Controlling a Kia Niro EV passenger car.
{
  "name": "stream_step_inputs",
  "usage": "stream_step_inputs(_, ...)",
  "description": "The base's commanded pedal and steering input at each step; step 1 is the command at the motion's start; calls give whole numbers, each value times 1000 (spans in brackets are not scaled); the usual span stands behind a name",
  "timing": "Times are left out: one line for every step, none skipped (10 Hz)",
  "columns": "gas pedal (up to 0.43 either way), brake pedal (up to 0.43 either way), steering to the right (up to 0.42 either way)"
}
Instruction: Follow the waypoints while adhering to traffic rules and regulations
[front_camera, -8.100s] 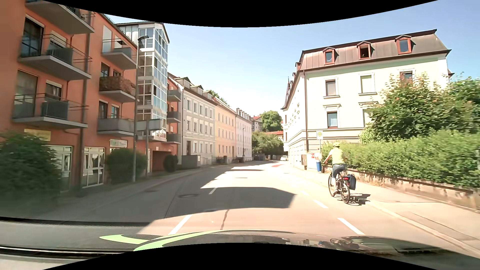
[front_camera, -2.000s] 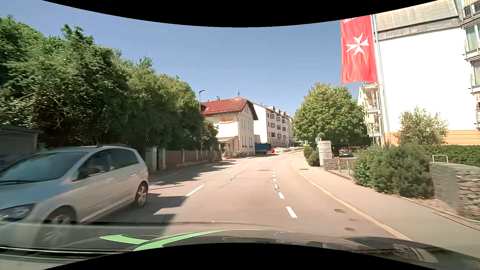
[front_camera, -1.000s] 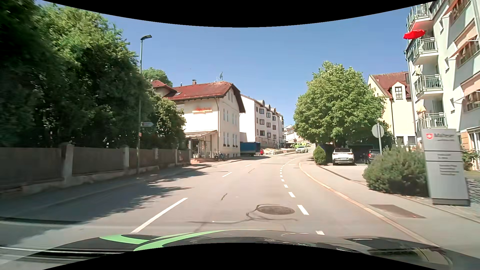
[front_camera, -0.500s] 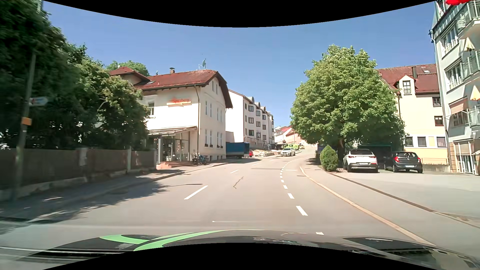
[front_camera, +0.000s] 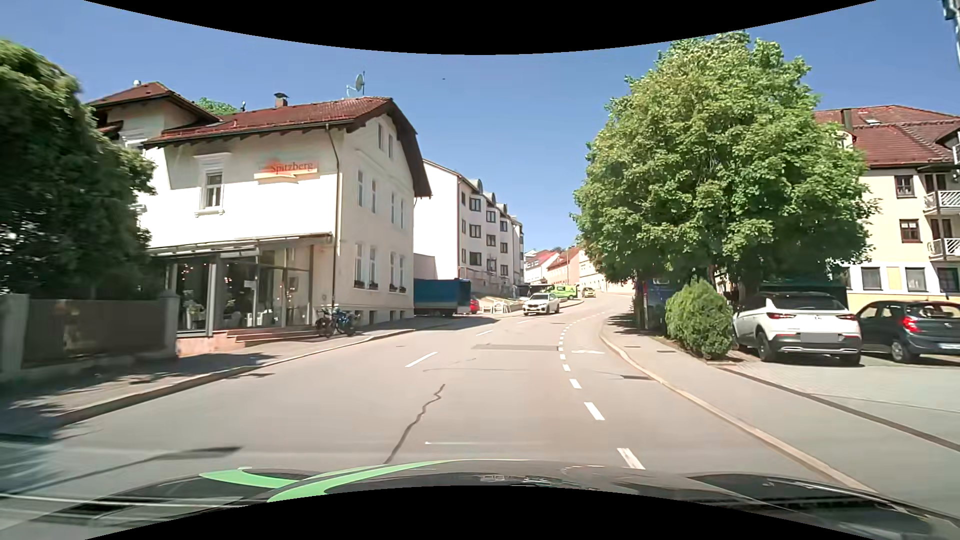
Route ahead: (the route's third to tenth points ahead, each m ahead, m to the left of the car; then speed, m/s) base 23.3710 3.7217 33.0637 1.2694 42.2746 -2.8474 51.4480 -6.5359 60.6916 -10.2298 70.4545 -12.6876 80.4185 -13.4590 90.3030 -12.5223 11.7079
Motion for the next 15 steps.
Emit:
stream_step_inputs(130,0,49)
stream_step_inputs(130,0,49)
stream_step_inputs(130,0,49)
stream_step_inputs(130,0,49)
stream_step_inputs(130,0,49)
stream_step_inputs(130,0,50)
stream_step_inputs(130,0,50)
stream_step_inputs(130,0,50)
stream_step_inputs(130,0,50)
stream_step_inputs(130,0,51)
stream_step_inputs(130,0,51)
stream_step_inputs(130,0,51)
stream_step_inputs(138,0,52)
stream_step_inputs(150,0,53)
stream_step_inputs(150,0,55)
